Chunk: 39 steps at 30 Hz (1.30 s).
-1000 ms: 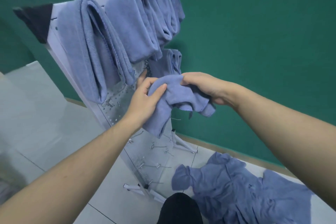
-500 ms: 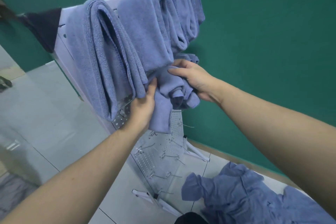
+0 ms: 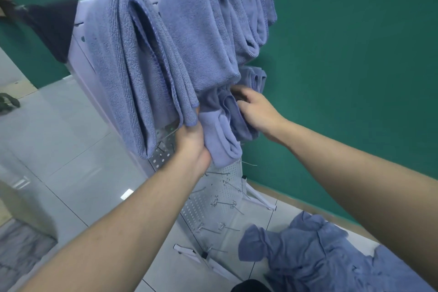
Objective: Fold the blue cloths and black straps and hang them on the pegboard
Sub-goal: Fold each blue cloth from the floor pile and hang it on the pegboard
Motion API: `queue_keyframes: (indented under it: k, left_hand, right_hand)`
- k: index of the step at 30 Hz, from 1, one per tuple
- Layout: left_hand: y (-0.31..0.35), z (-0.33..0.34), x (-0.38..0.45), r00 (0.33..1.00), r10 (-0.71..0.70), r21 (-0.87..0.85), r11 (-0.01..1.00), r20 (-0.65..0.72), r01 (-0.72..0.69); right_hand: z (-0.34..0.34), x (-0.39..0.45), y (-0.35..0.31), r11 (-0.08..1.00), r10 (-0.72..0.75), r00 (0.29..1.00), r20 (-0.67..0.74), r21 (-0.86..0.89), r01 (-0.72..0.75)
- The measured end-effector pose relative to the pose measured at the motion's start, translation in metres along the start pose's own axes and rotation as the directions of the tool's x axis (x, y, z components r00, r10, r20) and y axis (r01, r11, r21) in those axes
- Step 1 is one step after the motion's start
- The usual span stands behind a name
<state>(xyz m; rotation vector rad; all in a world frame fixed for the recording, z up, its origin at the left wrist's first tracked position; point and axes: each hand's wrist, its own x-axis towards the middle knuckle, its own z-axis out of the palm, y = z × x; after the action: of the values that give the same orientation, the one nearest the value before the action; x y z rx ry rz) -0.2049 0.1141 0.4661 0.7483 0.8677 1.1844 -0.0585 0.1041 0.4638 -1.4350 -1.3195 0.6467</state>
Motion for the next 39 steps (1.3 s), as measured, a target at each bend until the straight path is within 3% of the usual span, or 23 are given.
queue_keyframes:
  k: [3, 5, 8, 13, 15, 18, 21, 23, 27, 29, 32, 35, 39]
  left_hand:
    - [-0.007, -0.003, 0.009, 0.989, 0.112, 0.018, 0.994, -0.100, -0.111]
    - [-0.016, -0.003, 0.017, 0.972, 0.200, 0.147, 0.972, -0.127, -0.181]
    - [-0.016, 0.000, 0.016, 0.935, 0.333, 0.516, 0.826, -0.121, -0.227]
    - [-0.012, -0.001, 0.004, 0.941, 0.335, 0.561, 0.788, -0.047, -0.253]
    - [-0.017, -0.012, -0.004, 0.903, 0.424, 0.656, 0.662, 0.072, -0.363]
    - [-0.024, -0.029, -0.006, 0.743, 0.620, 0.726, 0.387, 0.251, -0.568]
    - [-0.033, -0.039, 0.005, 0.598, 0.718, 0.822, 0.064, 0.357, -0.567]
    - [-0.037, -0.042, 0.006, 0.607, 0.668, 0.857, -0.090, 0.430, -0.508]
    - [-0.037, -0.043, 0.000, 0.693, 0.547, 0.863, -0.116, 0.468, -0.492]
    - [-0.042, -0.049, -0.001, 0.679, 0.513, 0.842, -0.193, 0.525, -0.504]
    - [-0.049, -0.054, -0.010, 0.718, 0.410, 0.827, -0.277, 0.562, -0.489]
    - [-0.056, -0.062, -0.025, 0.739, 0.308, 0.799, -0.295, 0.599, -0.524]
    - [-0.072, -0.076, -0.048, 0.695, 0.224, 0.729, -0.266, 0.683, -0.630]
  right_hand:
    - [-0.005, -0.012, 0.002, 0.987, -0.040, 0.997, 0.070, 0.160, 0.028]
    - [-0.005, -0.015, 0.003, 0.996, -0.015, 0.991, 0.132, 0.095, 0.003]
    - [-0.001, -0.017, 0.003, 0.988, -0.026, 0.993, 0.116, -0.146, 0.043]
    - [0.004, -0.014, 0.009, 0.978, 0.165, 0.980, 0.113, -0.145, -0.148]
    - [0.011, -0.016, 0.012, 0.974, 0.184, 0.969, 0.163, -0.164, -0.158]
    - [0.016, -0.018, 0.019, 0.979, 0.206, 0.959, 0.195, -0.045, -0.201]
    - [0.013, -0.023, 0.020, 0.961, 0.176, 0.963, 0.202, 0.176, -0.212]
    - [0.012, -0.030, 0.021, 0.968, 0.134, 0.973, 0.188, 0.184, -0.169]
    - [0.019, -0.035, 0.018, 0.996, 0.016, 0.999, 0.038, -0.086, -0.013]
    - [0.023, -0.035, 0.016, 0.972, 0.023, 0.999, 0.028, -0.234, -0.016]
    - [0.025, -0.042, 0.019, 0.941, 0.081, 0.995, 0.062, -0.332, -0.056]
    - [0.019, -0.058, 0.023, 0.944, 0.093, 0.991, 0.092, -0.325, -0.059]
    - [-0.002, -0.091, 0.030, 0.974, 0.210, 0.967, 0.144, -0.114, -0.194]
